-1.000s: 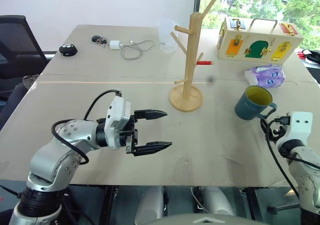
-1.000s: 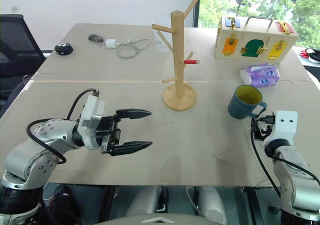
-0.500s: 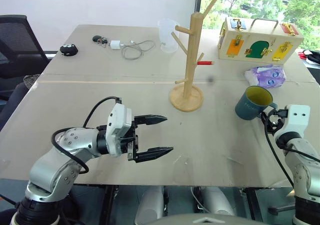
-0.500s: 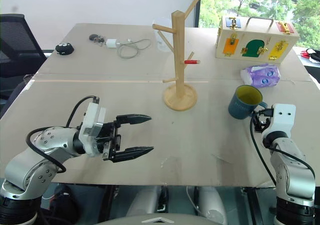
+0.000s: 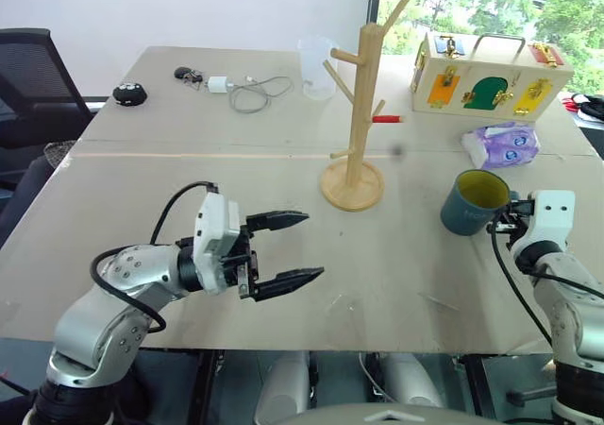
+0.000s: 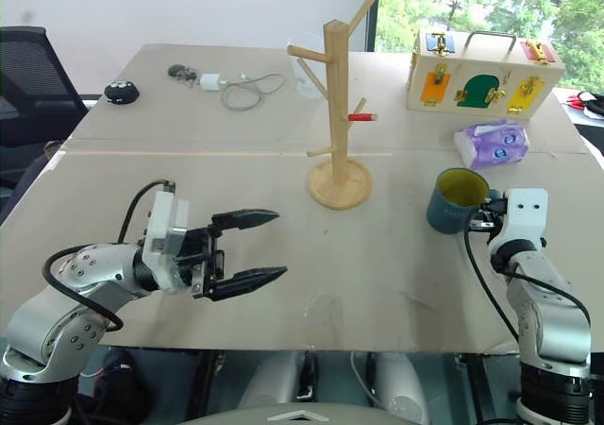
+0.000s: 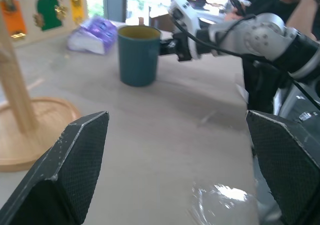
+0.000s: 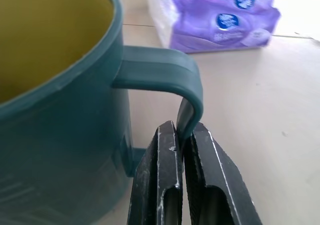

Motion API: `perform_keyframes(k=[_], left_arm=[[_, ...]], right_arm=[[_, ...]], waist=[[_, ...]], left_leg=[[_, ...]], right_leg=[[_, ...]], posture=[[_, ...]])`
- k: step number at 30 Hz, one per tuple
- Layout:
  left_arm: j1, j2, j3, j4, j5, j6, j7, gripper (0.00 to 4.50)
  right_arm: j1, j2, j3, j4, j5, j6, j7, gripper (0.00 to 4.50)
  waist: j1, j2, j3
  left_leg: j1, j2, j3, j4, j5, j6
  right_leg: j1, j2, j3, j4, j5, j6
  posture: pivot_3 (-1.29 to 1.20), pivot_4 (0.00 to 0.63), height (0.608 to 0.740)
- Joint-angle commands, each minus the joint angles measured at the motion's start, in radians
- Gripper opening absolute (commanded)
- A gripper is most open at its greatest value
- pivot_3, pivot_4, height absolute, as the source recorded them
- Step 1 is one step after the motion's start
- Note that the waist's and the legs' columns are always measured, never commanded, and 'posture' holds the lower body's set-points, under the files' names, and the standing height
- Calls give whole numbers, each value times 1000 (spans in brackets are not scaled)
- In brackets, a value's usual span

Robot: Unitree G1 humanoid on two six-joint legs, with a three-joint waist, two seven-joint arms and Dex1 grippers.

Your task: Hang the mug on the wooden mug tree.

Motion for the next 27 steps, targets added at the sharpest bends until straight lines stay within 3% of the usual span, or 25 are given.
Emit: perform_keyframes(k=[1, 5, 10, 16, 27], left_arm=[[7, -50, 68, -4, -26, -71, 32, 4500], [40, -61, 124, 7, -64, -95, -16, 4500], [99, 6, 217, 5, -194, -16, -53, 4500], [166, 58, 346, 18, -269, 12, -86, 4500], [258, 60, 464, 40, -303, 21, -91, 4500]], right_arm=[[-78, -85, 0, -98, 119, 10, 160, 10], [-223, -210, 28, -91, 248, 80, 326, 10], [-513, -319, 189, 71, 242, 102, 493, 10], [-706, -313, 314, 215, 199, 79, 585, 10], [-839, -265, 410, 342, 141, 50, 676, 10]], waist=[[-4, 0, 0], [-19, 2, 1], [-25, 2, 2], [-16, 1, 2], [-22, 1, 2]], left_leg=[[0, 0, 0, 0, 0, 0], [1, 1, -1, 0, 0, 0], [0, 1, -1, 0, 0, 0], [-2, 1, -2, -1, 0, 0], [-4, 0, 1, -1, -1, 1]], right_leg=[[0, 0, 0, 0, 0, 0], [0, 1, 0, 0, 0, 0], [0, 1, -1, 0, 0, 0], [-1, 0, -2, -1, 0, 0], [-4, -2, -1, -1, 0, 0]], posture=[[0, 150, 740], [0, 150, 740], [0, 150, 740], [0, 150, 740], [0, 150, 740]])
